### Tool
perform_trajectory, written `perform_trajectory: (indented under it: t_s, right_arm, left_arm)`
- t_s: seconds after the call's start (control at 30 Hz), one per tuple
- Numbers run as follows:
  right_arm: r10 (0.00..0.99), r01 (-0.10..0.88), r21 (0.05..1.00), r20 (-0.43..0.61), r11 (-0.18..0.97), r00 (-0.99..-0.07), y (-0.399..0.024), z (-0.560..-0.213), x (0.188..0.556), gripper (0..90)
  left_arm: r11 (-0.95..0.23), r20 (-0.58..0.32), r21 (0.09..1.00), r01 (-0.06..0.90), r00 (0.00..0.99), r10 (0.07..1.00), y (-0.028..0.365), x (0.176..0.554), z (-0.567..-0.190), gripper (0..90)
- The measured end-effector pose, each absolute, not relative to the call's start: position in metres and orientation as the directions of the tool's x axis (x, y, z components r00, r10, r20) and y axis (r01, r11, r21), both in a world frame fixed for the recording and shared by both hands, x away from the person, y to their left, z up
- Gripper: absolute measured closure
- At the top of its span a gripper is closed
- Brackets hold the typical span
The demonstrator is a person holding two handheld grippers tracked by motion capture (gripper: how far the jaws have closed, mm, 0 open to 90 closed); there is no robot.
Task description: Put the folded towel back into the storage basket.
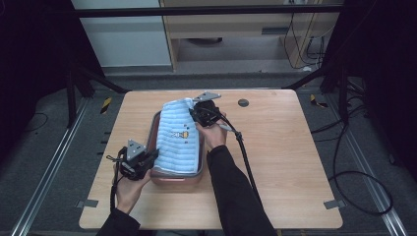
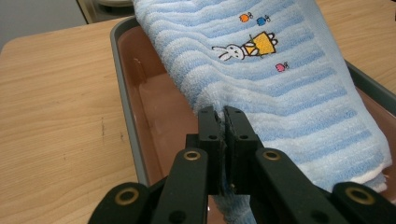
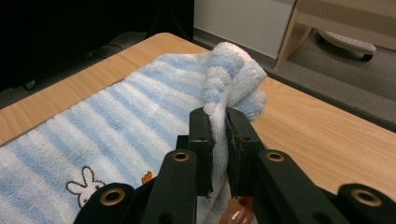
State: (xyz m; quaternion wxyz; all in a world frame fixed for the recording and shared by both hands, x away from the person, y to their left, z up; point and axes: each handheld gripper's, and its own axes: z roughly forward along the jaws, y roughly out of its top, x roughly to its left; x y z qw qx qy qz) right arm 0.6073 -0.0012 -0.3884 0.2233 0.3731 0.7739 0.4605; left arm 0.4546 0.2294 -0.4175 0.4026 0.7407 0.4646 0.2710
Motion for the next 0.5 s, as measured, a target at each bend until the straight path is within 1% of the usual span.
perform_trajectory:
  t_s: [0.5]
  right_arm:
    - [0.786, 0.416, 0.853, 0.012, 0.314, -0.618, 0.000, -0.409, 0.609, 81.6]
  left_arm:
    - [-0.258, 0.019, 0.820, 0.511, 0.425, 0.905, 0.228, 0.456, -0.432, 85.6]
